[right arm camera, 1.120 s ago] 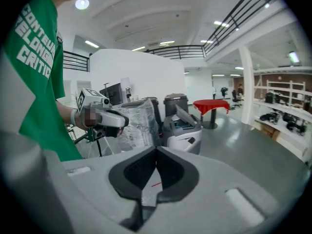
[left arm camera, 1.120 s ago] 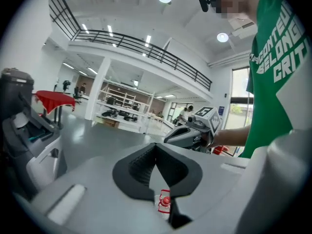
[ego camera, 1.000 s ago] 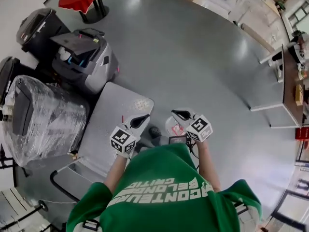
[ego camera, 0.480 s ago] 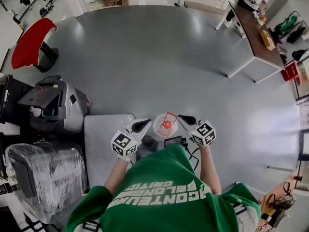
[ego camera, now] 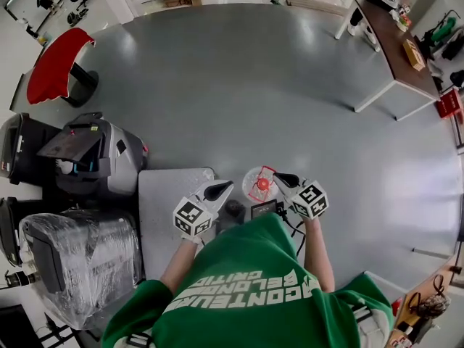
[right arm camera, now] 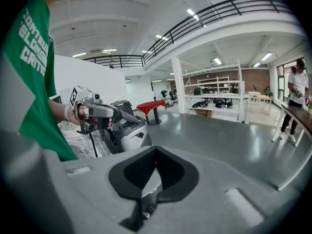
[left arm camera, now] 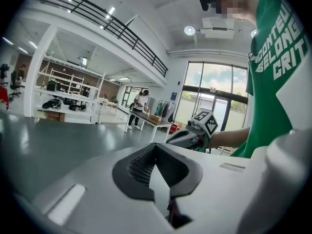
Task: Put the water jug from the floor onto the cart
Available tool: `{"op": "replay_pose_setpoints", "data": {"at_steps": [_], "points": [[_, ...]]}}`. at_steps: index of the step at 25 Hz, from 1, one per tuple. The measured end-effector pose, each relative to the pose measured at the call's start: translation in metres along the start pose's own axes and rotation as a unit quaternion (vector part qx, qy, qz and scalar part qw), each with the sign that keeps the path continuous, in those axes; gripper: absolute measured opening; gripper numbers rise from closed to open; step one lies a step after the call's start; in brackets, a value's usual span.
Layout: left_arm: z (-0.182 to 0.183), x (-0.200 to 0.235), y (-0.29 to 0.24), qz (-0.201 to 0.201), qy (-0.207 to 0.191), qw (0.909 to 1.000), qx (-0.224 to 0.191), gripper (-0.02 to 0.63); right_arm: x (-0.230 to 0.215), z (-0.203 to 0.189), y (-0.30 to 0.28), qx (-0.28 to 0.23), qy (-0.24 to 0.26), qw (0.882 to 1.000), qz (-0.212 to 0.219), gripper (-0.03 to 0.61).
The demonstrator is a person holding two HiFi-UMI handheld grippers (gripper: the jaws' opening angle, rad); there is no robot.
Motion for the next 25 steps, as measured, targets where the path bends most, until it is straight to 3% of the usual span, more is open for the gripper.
{"op": "replay_pose_setpoints", "data": {"at_steps": [14,25], "points": [[-0.042,0.006,-0.003,0.016,0.064,0.9975,0.027,0.011,0.019,-0.044,-0.024,0.065,-0.018,0.996,0.054,-0.009],[-0.061,0.016,-0.013,-0.006,0.069,0.9966,0.045,0.011,0.015,-0.066,-0.046,0.095,-0.009,0.994,0.056,-0.01]]}}
Point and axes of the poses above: the fingertips, and each gripper's own axes: y backward along the fingers, x to its left, z out of its top, the point moved 1 cm from there along y, backward along the fingers, and after that the axes turned 6 degrees about -z, right-handed, at the moved point
